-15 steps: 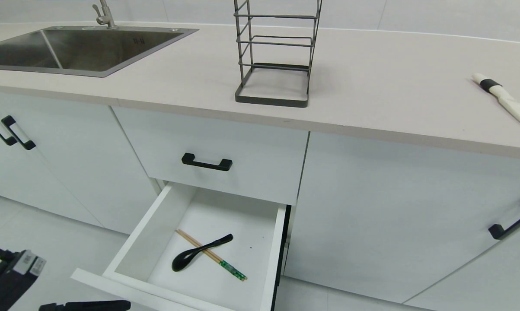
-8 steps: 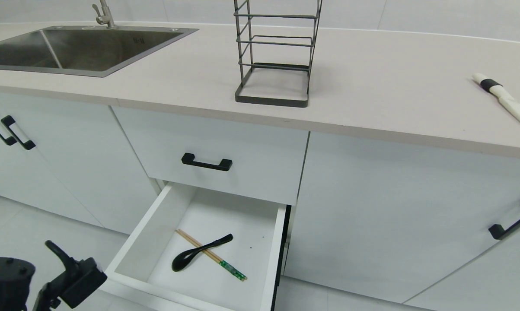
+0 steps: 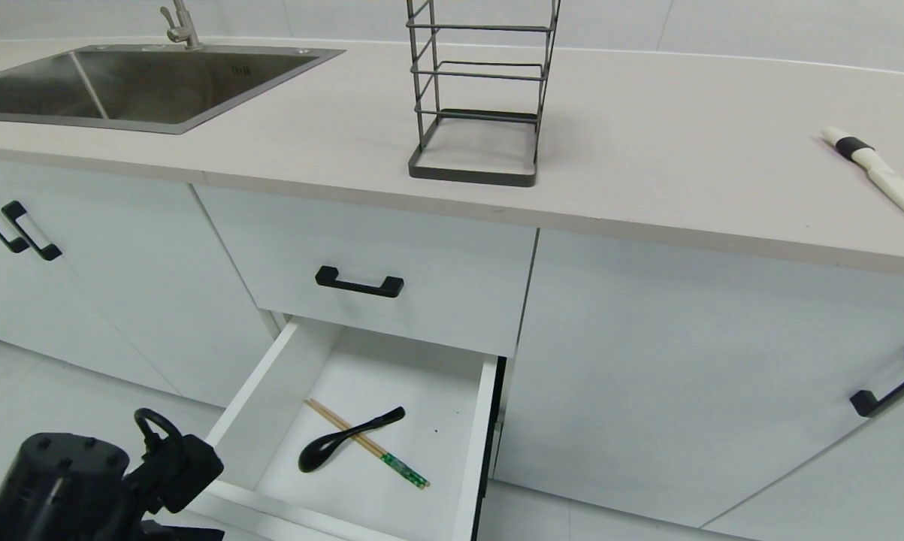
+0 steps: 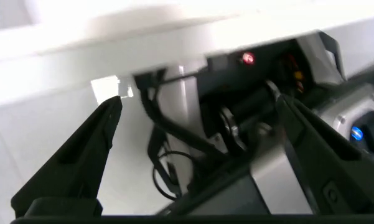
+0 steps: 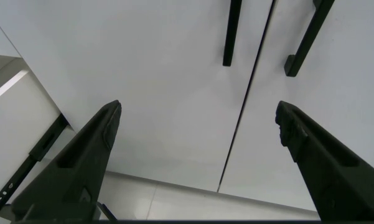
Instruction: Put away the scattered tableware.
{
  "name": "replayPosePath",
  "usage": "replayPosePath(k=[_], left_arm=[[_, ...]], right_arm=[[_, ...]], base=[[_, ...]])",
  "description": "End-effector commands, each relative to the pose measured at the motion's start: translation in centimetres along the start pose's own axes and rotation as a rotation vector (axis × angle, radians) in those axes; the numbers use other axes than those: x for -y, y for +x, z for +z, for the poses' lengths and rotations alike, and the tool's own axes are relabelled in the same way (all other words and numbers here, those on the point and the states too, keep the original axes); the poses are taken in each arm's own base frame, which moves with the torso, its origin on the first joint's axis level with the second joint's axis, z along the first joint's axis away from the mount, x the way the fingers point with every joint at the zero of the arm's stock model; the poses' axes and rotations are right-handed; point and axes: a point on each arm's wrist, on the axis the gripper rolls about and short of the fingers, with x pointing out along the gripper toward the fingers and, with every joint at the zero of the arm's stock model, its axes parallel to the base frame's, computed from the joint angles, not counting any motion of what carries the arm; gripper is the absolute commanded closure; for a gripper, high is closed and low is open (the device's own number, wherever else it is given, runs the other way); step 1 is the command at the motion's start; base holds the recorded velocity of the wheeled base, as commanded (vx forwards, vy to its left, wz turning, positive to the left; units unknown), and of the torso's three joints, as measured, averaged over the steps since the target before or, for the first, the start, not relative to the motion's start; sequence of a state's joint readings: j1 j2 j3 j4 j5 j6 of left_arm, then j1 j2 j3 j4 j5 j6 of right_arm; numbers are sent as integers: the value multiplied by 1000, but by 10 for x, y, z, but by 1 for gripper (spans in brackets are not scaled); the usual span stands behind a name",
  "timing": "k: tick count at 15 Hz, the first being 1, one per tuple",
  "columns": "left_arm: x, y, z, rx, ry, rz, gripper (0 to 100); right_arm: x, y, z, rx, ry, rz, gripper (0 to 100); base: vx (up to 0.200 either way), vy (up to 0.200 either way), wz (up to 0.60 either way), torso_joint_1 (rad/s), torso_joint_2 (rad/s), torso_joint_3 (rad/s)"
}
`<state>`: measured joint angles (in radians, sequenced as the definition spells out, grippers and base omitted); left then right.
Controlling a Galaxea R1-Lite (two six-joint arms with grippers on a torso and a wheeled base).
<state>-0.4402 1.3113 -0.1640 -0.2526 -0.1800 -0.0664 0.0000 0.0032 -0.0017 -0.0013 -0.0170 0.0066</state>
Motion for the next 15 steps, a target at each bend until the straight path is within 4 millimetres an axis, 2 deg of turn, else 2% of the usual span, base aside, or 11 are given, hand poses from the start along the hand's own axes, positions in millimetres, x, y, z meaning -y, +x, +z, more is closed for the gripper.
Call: replayPosePath(k=[1, 6, 10, 15], left_arm=[[-1, 5, 2, -19, -4, 3, 0], [-2, 9, 5, -7, -2, 3, 0], [-5, 28, 16, 31, 3, 24, 0], [-8, 51, 33, 168, 28, 17, 0]], right_arm=[[0, 0, 0, -1, 0, 0, 0], [0, 0, 0, -3, 1, 0, 0], [0, 0, 0, -1, 1, 0, 0], [0, 0, 0, -1, 0, 0, 0]], base=[[0, 0, 0, 0, 0, 0], [0, 0, 0, 0, 0, 0], [0, 0, 0, 0, 0, 0], [0, 0, 0, 0, 0, 0]])
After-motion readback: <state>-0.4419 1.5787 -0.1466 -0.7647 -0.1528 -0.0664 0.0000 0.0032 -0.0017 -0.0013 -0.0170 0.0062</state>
